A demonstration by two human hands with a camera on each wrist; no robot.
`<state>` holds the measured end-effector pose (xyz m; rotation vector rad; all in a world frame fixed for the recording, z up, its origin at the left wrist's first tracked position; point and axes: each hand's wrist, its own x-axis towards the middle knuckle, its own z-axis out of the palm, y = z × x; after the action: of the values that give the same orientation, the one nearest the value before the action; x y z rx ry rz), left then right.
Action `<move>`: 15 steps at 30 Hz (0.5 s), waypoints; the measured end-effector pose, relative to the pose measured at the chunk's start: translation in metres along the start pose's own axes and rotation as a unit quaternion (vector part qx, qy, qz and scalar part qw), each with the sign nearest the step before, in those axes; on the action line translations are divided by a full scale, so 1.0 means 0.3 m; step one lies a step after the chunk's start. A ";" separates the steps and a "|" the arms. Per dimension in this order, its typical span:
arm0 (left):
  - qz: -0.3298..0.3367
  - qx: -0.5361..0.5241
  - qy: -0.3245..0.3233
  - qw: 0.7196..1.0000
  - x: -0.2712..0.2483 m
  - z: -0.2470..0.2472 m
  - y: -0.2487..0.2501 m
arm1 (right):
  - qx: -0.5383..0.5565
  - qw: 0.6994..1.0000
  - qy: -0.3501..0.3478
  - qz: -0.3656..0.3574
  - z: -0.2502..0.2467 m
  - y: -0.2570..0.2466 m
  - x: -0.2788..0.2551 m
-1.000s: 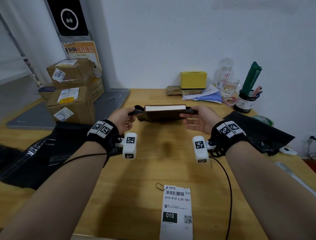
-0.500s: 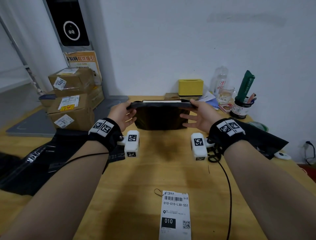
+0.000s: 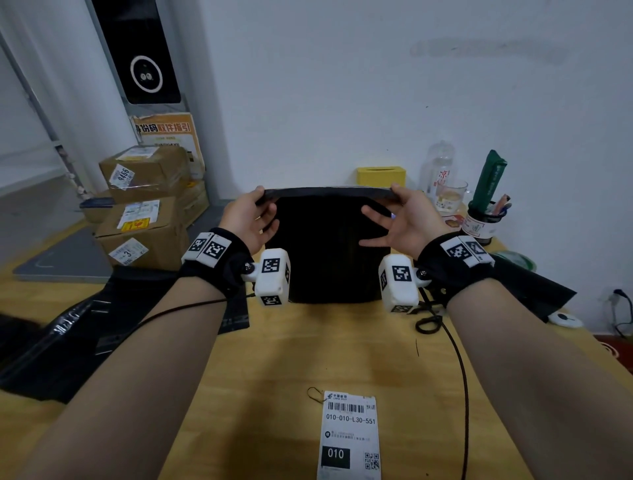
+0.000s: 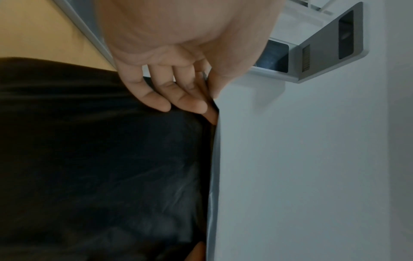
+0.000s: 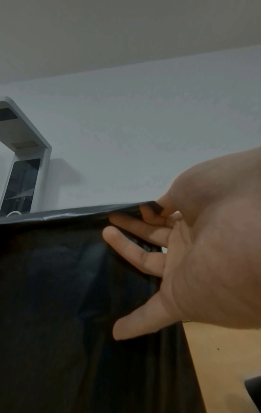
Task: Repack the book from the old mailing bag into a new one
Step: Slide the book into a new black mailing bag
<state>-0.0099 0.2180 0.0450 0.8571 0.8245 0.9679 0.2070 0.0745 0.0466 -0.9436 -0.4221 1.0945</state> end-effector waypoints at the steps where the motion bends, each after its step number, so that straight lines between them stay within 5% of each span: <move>1: 0.000 -0.002 -0.002 1.000 -0.005 0.008 0.006 | -0.001 1.000 0.003 -0.001 0.004 -0.006 -0.004; 15: 0.030 -0.010 -0.012 0.999 -0.028 0.109 0.149 | -0.021 0.999 -0.009 -0.033 0.069 -0.136 -0.051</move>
<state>0.0006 0.2169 0.1000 0.8790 0.7700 1.0148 0.2086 0.0642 0.0936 -0.9512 -0.4898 1.0386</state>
